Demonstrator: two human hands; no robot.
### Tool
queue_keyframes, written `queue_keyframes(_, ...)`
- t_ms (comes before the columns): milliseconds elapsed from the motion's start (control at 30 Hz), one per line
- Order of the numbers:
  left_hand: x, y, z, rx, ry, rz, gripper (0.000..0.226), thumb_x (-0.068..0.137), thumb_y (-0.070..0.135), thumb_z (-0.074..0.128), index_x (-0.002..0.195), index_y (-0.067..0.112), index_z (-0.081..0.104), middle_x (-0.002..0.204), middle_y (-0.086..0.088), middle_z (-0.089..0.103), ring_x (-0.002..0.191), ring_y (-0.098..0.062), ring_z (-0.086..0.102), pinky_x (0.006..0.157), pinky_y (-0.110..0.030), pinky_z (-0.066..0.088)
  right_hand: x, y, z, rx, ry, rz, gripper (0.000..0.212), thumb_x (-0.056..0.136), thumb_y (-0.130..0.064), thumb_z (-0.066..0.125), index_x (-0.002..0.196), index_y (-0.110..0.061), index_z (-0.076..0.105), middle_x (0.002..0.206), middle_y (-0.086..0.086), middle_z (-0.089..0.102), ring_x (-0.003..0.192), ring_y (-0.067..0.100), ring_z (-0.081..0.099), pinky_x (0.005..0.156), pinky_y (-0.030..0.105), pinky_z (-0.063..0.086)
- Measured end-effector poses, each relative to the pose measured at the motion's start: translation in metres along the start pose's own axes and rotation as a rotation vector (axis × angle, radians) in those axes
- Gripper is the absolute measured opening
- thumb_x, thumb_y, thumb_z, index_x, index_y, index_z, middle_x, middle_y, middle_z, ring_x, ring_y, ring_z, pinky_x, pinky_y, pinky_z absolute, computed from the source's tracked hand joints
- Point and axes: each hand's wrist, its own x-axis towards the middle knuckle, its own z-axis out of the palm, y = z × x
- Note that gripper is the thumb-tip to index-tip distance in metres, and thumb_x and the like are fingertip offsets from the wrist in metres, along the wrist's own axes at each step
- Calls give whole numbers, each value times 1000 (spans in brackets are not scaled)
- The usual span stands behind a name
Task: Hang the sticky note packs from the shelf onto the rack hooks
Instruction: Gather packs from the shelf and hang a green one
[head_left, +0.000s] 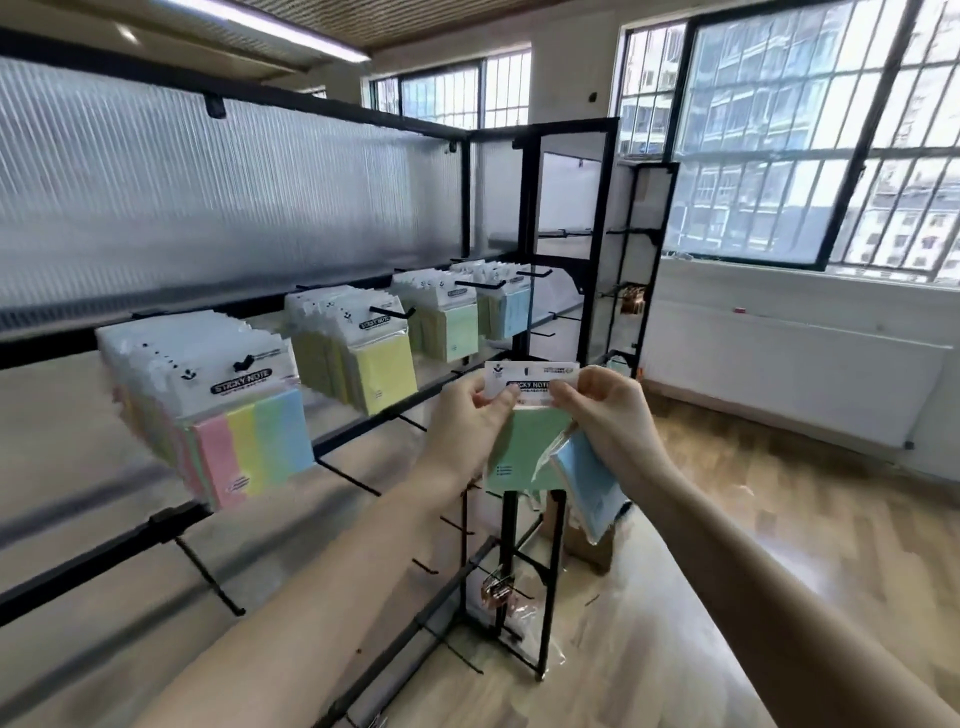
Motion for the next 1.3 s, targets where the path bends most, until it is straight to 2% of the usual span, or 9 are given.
queue_keyframes(233, 83, -2, 38, 65, 196, 36, 38, 92, 36, 57, 60, 19, 45, 55, 11, 57, 61, -10, 59, 55, -18, 42, 103, 23, -10, 54, -136, -80, 33, 87, -27, 69, 70, -1, 56, 61, 6, 56, 54, 12, 47, 50, 23, 37)
queue_keyframes(400, 132, -6, 51, 98, 367, 36, 39, 93, 37, 57, 64, 13, 44, 59, -2, 56, 51, 9, 58, 46, -12, 41, 167, 34, -3, 74, -221, -146, 38, 87, -27, 70, 65, -2, 51, 54, 2, 50, 47, 7, 41, 47, 20, 32)
queue_keyframes(467, 145, -7, 52, 120, 427, 34, 40, 93, 34, 57, 67, 5, 49, 57, -8, 52, 48, 5, 58, 45, -13, 38, 187, 38, 4, 83, -260, -149, 43, 87, -28, 70, 70, 7, 52, 59, 13, 52, 54, 14, 44, 54, 26, 33)
queue_keyframes(600, 168, -13, 52, 150, 520, -7, 42, 93, 34, 57, 68, 0, 51, 67, -28, 54, 63, -37, 58, 57, -34, 41, 219, 46, 17, 98, -333, -131, 50, 86, -31, 70, 80, 15, 52, 67, 20, 53, 61, 19, 44, 61, 31, 32)
queue_keyframes(700, 179, -15, 52, 170, 546, -29, 42, 92, 32, 59, 63, 7, 46, 62, -18, 47, 59, -27, 50, 57, -31, 37, 234, 52, 24, 134, -378, -135, 49, 86, -29, 70, 83, 17, 55, 74, 31, 59, 61, 19, 49, 61, 31, 36)
queue_keyframes(833, 186, -23, 52, 186, 545, -36, 43, 93, 30, 58, 63, 0, 46, 61, -23, 48, 57, -32, 50, 56, -27, 38, 248, 62, 32, 116, -397, -149, 36, 85, -28, 71, 68, 0, 55, 54, 0, 53, 46, 6, 44, 49, 21, 35)
queue_keyframes(933, 187, -31, 51, 240, 560, -17, 43, 93, 29, 58, 61, 5, 41, 57, -16, 42, 57, -37, 51, 54, -28, 35, 252, 68, 37, 78, -418, -173, 34, 86, -27, 70, 64, -7, 53, 54, -5, 52, 43, 1, 43, 47, 16, 33)
queue_keyframes(1100, 184, -46, 44, 520, 729, 132, 19, 88, 25, 65, 92, 8, 57, 81, -1, 53, 74, -18, 52, 66, -33, 45, 250, 71, 51, 50, -333, -195, 23, 86, -27, 69, 92, -11, 54, 81, -4, 59, 75, 11, 56, 65, 23, 42)
queue_keyframes(1300, 195, -56, 29, 733, 829, 196, 33, 82, 15, 72, 109, 4, 58, 105, -10, 56, 99, -26, 52, 81, -34, 47, 247, 73, 70, -30, -217, -197, 39, 86, -36, 67, 113, -21, 43, 105, -5, 54, 93, 19, 58, 79, 39, 50)
